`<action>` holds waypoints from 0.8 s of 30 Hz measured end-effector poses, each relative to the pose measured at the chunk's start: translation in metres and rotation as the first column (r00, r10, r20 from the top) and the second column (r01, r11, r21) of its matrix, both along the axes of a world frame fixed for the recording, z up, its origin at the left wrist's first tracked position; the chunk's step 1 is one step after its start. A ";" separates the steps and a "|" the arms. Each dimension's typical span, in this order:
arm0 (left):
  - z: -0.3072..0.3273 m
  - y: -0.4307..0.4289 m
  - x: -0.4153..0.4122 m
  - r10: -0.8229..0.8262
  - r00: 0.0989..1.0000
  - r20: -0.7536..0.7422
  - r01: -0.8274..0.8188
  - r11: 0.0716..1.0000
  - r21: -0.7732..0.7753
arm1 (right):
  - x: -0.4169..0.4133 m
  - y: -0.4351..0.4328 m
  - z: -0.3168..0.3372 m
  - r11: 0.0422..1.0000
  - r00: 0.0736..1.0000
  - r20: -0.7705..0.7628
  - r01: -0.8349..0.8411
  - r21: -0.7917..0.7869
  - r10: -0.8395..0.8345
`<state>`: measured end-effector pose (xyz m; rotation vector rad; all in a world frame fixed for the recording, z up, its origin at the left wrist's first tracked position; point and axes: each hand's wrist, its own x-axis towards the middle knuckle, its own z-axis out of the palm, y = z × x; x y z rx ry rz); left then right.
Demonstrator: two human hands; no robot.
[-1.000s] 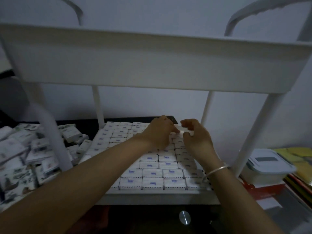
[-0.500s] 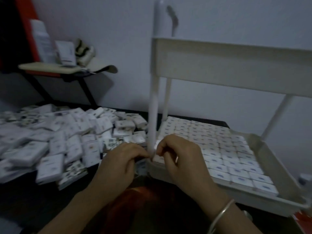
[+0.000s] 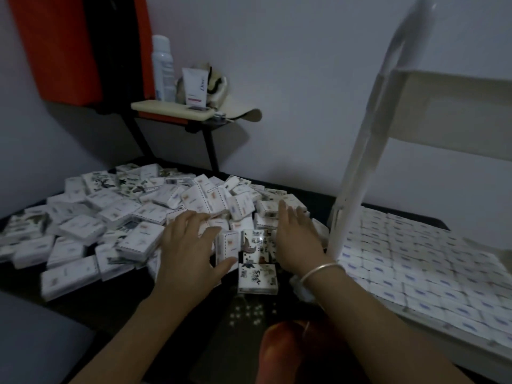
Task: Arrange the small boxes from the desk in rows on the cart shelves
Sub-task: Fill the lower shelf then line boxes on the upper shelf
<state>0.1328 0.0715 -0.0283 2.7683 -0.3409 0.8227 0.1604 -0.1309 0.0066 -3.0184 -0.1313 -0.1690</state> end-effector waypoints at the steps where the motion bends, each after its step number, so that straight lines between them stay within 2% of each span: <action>1: -0.002 0.000 0.000 -0.004 1.000 -0.014 0.004 1.000 -0.007 | 0.004 -0.002 -0.001 0.999 0.999 -0.051 0.010 -0.054 -0.013; 3: -0.006 0.000 0.000 -0.015 1.000 -0.024 0.014 0.999 -0.041 | 0.006 -0.005 -0.003 0.993 0.995 -0.092 0.021 -0.120 -0.033; 7: -0.005 -0.003 -0.001 -0.050 0.998 0.034 0.054 0.991 -0.123 | 0.002 -0.007 -0.004 0.971 0.999 -0.034 0.026 -0.239 -0.035; 10: 0.000 -0.006 -0.005 -0.054 0.995 0.086 0.072 0.970 -0.234 | -0.007 -0.006 -0.002 0.983 0.997 0.075 0.025 -0.184 -0.011; 13: 0.005 -0.005 -0.008 -0.082 0.995 0.047 0.094 0.928 -0.360 | -0.025 -0.005 0.005 0.997 0.976 0.212 -0.043 -0.068 0.057; 15: 0.012 -0.003 -0.013 -0.140 0.990 -0.006 0.118 0.856 -0.503 | -0.041 -0.005 0.011 0.994 0.957 0.273 -0.107 0.031 0.095; 18: 0.026 -0.006 -0.025 -0.351 0.936 -0.029 0.221 0.650 -0.727 | -0.064 -0.009 0.017 0.956 0.930 0.349 -0.201 0.214 0.117; 21: 0.036 -0.013 -0.032 -0.501 0.865 -0.028 0.238 0.458 -0.857 | -0.085 -0.019 0.022 0.901 0.915 0.392 -0.248 0.355 0.098; 24: 0.041 -0.026 -0.038 -0.558 0.830 -0.005 0.274 0.415 -0.868 | -0.104 -0.031 0.027 0.863 0.910 0.408 -0.260 0.432 0.069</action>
